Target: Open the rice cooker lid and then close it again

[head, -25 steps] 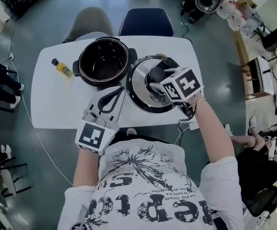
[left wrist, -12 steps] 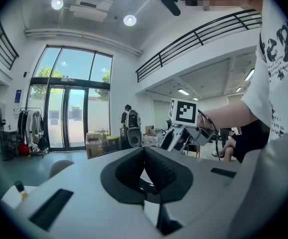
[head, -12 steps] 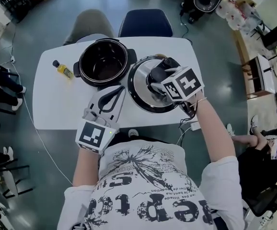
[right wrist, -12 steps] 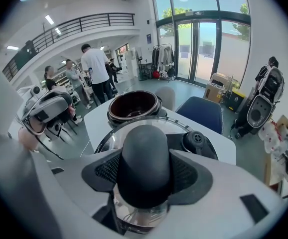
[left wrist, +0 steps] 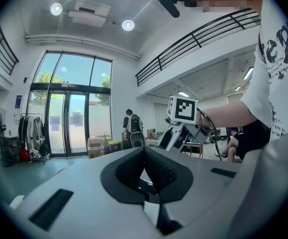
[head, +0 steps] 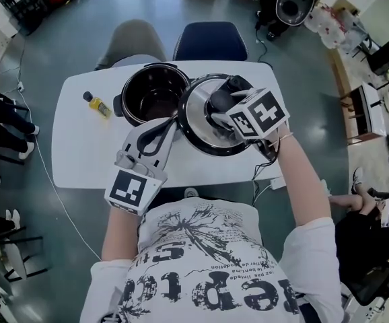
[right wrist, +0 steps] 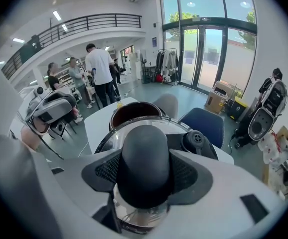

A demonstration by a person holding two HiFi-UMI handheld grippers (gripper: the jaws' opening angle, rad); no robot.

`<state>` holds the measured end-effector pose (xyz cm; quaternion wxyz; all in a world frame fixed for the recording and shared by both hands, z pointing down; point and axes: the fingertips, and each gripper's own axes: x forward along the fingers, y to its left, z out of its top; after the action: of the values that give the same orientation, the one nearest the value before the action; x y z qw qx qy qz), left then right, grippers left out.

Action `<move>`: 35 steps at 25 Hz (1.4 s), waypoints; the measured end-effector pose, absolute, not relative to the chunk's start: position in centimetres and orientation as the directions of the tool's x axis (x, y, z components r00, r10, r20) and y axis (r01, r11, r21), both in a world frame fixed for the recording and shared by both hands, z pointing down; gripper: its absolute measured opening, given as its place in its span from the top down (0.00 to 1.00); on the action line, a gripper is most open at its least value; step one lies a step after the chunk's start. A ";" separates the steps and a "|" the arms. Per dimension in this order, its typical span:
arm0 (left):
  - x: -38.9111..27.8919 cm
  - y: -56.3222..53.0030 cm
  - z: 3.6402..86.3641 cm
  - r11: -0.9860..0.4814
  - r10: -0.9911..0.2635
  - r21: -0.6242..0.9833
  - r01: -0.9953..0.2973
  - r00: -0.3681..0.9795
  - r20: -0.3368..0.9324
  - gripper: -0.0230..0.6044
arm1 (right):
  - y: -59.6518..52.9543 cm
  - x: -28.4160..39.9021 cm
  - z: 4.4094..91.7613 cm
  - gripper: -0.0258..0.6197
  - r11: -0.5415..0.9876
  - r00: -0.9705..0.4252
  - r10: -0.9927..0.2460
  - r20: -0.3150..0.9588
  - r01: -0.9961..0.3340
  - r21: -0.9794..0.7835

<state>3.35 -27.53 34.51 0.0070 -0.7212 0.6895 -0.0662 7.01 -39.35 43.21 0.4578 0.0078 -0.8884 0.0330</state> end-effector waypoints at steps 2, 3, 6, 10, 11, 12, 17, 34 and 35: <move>2.4 -27.5 34.2 -0.052 -0.997 -0.104 -0.993 0.045 0.070 0.94 | -39.0 5.9 43.0 0.51 0.998 -0.581 0.016 0.814 -0.036 -0.046; 1.8 -27.4 34.1 -0.056 -0.996 -0.106 -0.993 0.049 0.068 0.94 | -38.8 5.2 42.9 0.51 0.998 -0.582 0.015 0.813 -0.035 -0.044; 0.0 -26.8 33.5 -0.059 -0.997 -0.115 -0.992 0.053 0.060 0.94 | -37.8 2.7 42.6 0.51 0.999 -0.592 0.022 0.805 -0.026 -0.046; -4.0 -25.2 32.5 -0.057 -0.997 -0.130 -0.990 0.050 0.051 0.94 | -35.6 -2.0 42.0 0.51 0.999 -0.598 0.034 0.801 -0.008 -0.048; -5.1 -24.8 32.3 -0.053 -0.998 -0.132 -0.990 0.047 0.048 0.94 | -35.1 -3.2 41.8 0.51 0.999 -0.597 0.036 0.801 -0.002 -0.047; -6.2 -24.5 32.0 -0.047 -0.998 -0.132 -0.990 0.042 0.043 0.94 | -34.8 -4.4 41.7 0.51 0.999 -0.596 0.038 0.802 0.003 -0.045; -10.1 -22.3 31.5 -0.028 -1.000 -0.132 -0.991 0.028 0.005 0.94 | -32.7 -9.2 41.8 0.51 0.998 -0.588 0.059 0.807 0.041 -0.043; -18.9 -19.6 33.5 0.028 -1.000 -0.095 -0.995 -0.029 0.007 0.94 | -32.3 -17.8 46.5 0.51 0.998 -0.518 0.050 0.854 0.048 -0.029; -19.1 -19.6 33.8 0.030 -0.999 -0.092 -0.995 -0.031 0.010 0.94 | -32.4 -17.9 46.9 0.51 0.999 -0.517 0.041 0.855 0.048 -0.019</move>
<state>-19.08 -19.61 33.80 0.0285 -0.6954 0.7172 -0.0362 -17.85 -32.35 46.89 0.4908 -0.0256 -0.8709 -0.0034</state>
